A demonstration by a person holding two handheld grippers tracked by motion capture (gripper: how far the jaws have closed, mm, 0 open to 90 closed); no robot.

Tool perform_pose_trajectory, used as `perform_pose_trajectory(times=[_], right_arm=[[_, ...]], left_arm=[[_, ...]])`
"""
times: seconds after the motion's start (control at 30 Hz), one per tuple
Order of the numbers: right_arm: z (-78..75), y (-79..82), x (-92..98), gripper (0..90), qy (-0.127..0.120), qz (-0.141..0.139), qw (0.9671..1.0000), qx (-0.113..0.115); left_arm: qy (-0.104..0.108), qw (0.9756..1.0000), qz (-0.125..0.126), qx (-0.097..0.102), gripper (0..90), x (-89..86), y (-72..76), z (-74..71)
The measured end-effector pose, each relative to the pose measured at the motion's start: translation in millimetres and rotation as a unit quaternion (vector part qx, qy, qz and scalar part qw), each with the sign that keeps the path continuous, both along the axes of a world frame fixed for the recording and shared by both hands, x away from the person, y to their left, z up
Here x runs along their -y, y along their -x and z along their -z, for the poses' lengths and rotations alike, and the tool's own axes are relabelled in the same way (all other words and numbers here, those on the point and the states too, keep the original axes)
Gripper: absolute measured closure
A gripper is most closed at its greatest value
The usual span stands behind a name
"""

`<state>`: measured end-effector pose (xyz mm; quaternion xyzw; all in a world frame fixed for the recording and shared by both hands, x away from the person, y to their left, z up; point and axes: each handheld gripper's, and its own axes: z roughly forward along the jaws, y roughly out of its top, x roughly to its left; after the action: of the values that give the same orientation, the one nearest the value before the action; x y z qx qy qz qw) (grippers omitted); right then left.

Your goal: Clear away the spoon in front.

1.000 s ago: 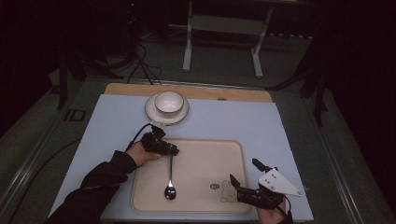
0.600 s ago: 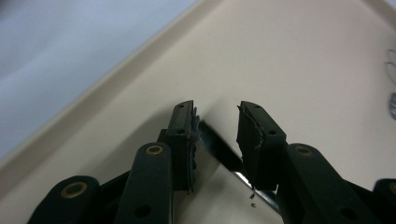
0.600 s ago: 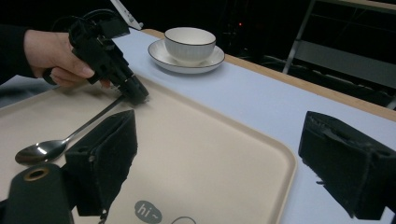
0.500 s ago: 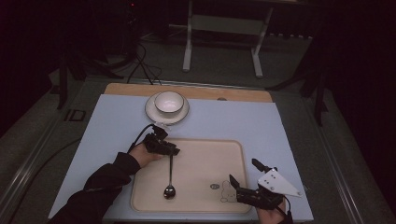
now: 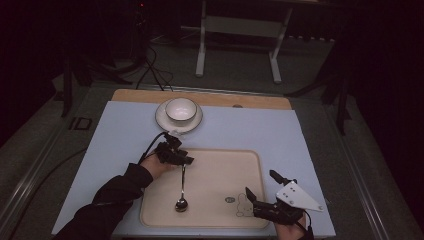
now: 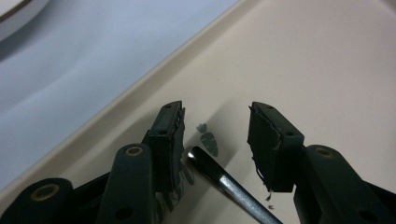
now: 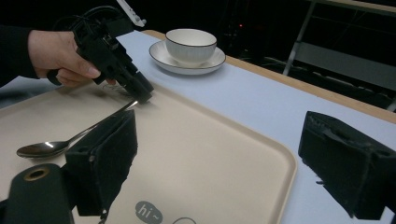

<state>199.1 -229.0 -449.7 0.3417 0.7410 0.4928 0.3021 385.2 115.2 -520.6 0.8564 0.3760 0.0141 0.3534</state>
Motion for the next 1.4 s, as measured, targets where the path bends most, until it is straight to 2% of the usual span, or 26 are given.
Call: perform_pose_trajectory(times=[0.2,0.4,0.5,0.53,0.57,0.6,0.77,0.9,0.97,1.07,1.17,1.23,1.33,1.4], right_arm=[[0.5,-0.3,0.6,11.6,-0.001,0.000,1.0000,0.000],[1.5,-1.5,1.5,11.6,-0.001,-0.002,1.0000,-0.004],[2.3,-2.4,2.7,11.6,-0.005,0.000,1.0000,-0.009],[2.6,-2.8,3.4,11.6,-0.006,0.000,0.9999,-0.009],[2.8,-2.7,3.9,11.6,-0.007,0.001,0.9999,-0.011],[2.8,-2.6,4.4,11.6,-0.008,0.001,0.9999,-0.012],[2.3,-2.0,5.1,11.6,-0.008,0.000,0.9999,-0.010],[2.3,-2.1,5.0,11.6,-0.007,0.001,0.9999,-0.010],[2.5,-2.8,5.8,11.6,-0.007,0.004,0.9999,-0.010],[2.8,-3.9,6.7,11.6,-0.007,0.005,0.9999,-0.012],[2.8,-4.2,7.3,11.6,-0.008,0.007,0.9999,-0.013],[2.7,-4.4,7.6,11.6,-0.008,0.008,0.9999,-0.012],[2.5,-4.2,7.5,11.6,-0.007,0.010,0.9999,-0.012],[2.5,-4.5,7.6,11.6,-0.008,0.010,0.9998,-0.013]], left_arm=[[-0.016,0.9999,-0.002,0.004,50.1,2.0,1.4,-6.4],[-0.008,0.9999,-0.008,0.008,45.8,0.4,5.7,-16.3],[-0.005,1.0000,-0.007,0.003,37.7,-1.9,7.3,-20.8],[0.002,1.0000,-0.008,0.002,36.5,-3.0,8.1,-22.5],[0.012,0.9999,0.001,-0.005,32.8,-4.9,8.5,-24.1],[0.021,0.9997,0.006,-0.011,25.8,-6.1,9.3,-25.8],[0.024,0.9997,0.007,-0.007,23.5,-8.2,15.6,-33.4],[0.022,0.9995,0.023,-0.005,19.3,-9.0,22.3,-38.6],[0.026,0.9991,0.031,-0.007,15.6,-10.1,24.7,-40.8],[0.032,0.9988,0.037,-0.011,2.9,-11.7,27.7,-41.5],[0.023,0.9992,0.030,0.008,0.3,-13.3,32.2,-41.9],[0.026,0.9992,0.026,0.016,0.3,-14.5,35.0,-42.6],[0.025,0.9985,0.021,0.043,0.3,-16.8,40.5,-46.3],[0.036,0.9981,0.024,0.044,0.3,-19.1,43.8,-49.8]])
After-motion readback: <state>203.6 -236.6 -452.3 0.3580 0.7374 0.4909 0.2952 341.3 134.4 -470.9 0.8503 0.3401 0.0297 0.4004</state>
